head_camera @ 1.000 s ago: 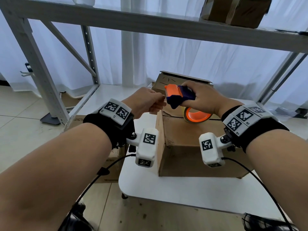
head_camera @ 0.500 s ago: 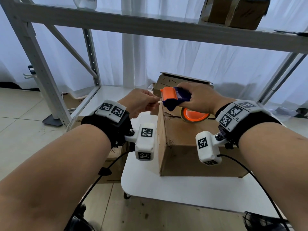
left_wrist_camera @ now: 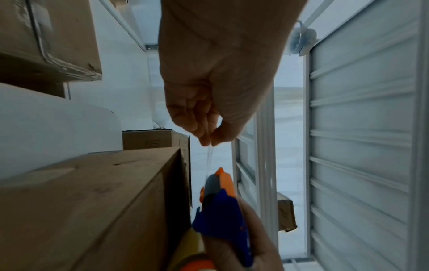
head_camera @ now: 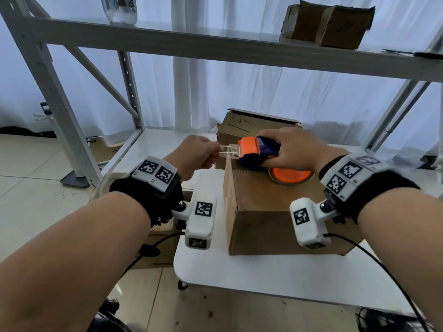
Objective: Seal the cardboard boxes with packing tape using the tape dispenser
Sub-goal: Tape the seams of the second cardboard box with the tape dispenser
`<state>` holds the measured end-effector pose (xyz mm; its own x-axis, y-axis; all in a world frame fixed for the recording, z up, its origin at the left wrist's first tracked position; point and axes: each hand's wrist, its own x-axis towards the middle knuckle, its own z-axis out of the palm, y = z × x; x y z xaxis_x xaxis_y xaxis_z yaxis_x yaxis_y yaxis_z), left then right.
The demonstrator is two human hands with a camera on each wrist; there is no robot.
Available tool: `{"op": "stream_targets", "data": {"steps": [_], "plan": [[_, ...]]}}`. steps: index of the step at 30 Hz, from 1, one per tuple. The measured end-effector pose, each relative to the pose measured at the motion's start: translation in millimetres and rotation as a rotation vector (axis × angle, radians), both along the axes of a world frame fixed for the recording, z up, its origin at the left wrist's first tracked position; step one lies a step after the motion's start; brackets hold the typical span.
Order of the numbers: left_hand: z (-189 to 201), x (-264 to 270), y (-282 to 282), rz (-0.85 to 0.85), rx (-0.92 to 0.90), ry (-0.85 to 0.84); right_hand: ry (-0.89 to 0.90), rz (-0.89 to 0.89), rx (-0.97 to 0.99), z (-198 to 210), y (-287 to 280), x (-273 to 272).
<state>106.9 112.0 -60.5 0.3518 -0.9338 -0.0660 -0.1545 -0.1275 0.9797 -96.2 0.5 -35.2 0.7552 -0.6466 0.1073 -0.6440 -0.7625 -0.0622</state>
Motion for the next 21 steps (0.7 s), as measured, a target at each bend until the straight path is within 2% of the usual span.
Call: {"op": "stream_targets", "data": {"steps": [3, 8, 14, 18, 21], "plan": [[-8, -7, 0, -0.004, -0.007, -0.09, -0.017, -0.055, -0.056, -6, 0, -4], [-12, -4, -5, 0.081, -0.062, -0.111, 0.087, -0.004, -0.168, 7, -1, 6], [-6, 1, -11, 0.143, -0.204, -0.07, -0.148, -0.015, 0.019, 27, -5, 4], [-3, 4, -16, 0.114, -0.144, -0.036, -0.151, -0.006, 0.029, 24, -7, 2], [-3, 6, -17, 0.109, -0.078, -0.023, -0.083, -0.002, 0.024, 25, -5, 3]]}}
